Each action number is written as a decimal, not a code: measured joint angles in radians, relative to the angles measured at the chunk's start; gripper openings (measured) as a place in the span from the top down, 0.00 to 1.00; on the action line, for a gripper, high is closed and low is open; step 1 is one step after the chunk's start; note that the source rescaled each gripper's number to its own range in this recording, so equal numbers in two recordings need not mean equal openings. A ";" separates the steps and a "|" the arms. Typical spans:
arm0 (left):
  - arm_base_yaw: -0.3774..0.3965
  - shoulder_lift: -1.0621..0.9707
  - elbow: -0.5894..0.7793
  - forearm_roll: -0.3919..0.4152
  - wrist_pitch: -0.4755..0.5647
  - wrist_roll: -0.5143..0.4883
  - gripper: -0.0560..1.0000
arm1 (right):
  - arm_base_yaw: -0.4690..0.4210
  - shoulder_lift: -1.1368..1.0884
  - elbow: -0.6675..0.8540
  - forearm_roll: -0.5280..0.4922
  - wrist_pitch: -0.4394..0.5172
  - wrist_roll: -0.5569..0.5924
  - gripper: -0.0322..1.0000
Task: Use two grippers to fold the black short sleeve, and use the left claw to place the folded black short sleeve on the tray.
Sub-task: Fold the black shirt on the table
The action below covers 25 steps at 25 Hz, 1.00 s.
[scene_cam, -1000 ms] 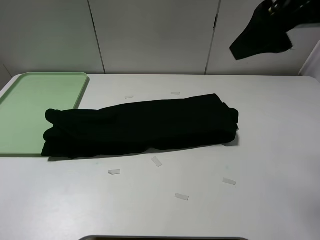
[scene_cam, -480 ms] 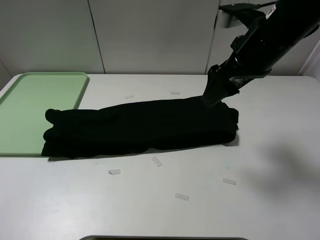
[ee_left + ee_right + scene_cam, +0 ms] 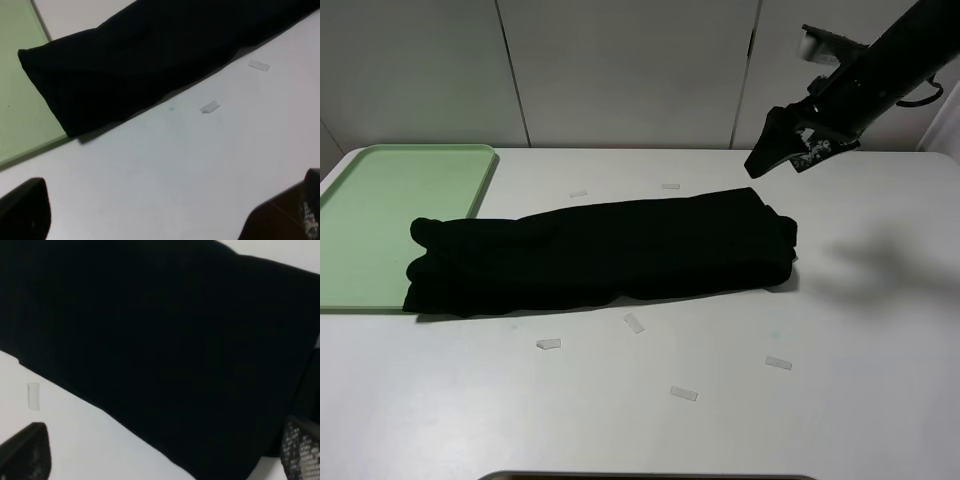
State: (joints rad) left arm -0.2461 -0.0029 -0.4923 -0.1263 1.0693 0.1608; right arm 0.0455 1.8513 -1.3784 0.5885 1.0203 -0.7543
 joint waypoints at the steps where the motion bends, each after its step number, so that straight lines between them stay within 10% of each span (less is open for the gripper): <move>1: 0.000 0.000 0.000 0.000 0.000 0.000 0.00 | -0.021 0.027 -0.015 0.027 0.025 -0.010 0.00; 11: 0.000 0.000 0.000 0.000 0.000 0.000 0.00 | -0.141 0.278 -0.150 0.098 0.137 -0.025 0.00; 25: 0.000 0.000 0.000 0.000 0.000 0.000 0.00 | -0.185 0.406 -0.172 0.046 0.021 -0.003 0.00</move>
State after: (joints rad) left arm -0.2461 -0.0029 -0.4923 -0.1263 1.0693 0.1608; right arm -0.1398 2.2576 -1.5506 0.6341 1.0415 -0.7572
